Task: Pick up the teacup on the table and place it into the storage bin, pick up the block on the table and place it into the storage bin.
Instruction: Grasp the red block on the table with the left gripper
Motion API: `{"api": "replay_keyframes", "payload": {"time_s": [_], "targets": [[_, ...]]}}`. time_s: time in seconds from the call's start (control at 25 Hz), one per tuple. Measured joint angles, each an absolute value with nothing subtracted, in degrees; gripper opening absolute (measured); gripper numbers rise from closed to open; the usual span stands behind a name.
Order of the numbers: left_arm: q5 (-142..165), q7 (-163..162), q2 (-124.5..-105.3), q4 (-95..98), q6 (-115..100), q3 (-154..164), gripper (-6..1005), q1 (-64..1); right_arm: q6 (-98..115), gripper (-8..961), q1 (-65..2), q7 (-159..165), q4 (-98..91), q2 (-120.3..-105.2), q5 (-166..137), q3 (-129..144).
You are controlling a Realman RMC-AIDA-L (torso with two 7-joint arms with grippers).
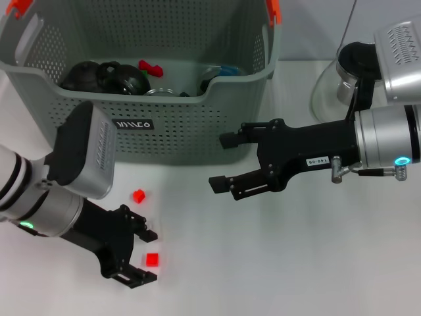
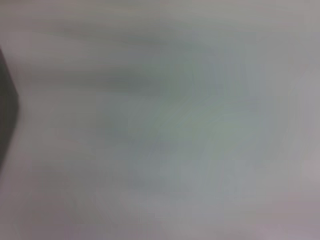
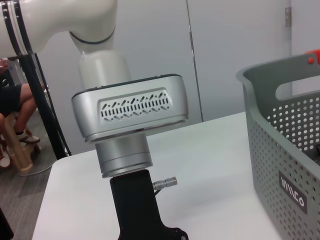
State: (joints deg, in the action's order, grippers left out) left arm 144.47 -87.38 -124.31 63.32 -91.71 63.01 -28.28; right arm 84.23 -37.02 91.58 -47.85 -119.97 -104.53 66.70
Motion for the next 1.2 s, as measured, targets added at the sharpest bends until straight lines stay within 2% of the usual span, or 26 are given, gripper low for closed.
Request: {"api": "replay_keyframes", "payload": {"time_s": [0.04,1.04,1.2], "targets": [[144.9,-87.7,-124.31,64.1,-91.9,63.8,715,-28.1,84.2,932,-37.1,91.6,-47.9,-119.98,-104.5,66.7],[149.1,-97.6,-124.31,67.6,-91.7,72.0,618,-30.1,82.2,931,-37.7,91.6,-47.8,-120.05,-104.3,66.6],[149.8,-98.7,-124.37,67.5,-91.6,72.7,536,-30.5,82.0,931,-37.7,91.5,-47.8,-120.05,-104.3,66.6]]}}
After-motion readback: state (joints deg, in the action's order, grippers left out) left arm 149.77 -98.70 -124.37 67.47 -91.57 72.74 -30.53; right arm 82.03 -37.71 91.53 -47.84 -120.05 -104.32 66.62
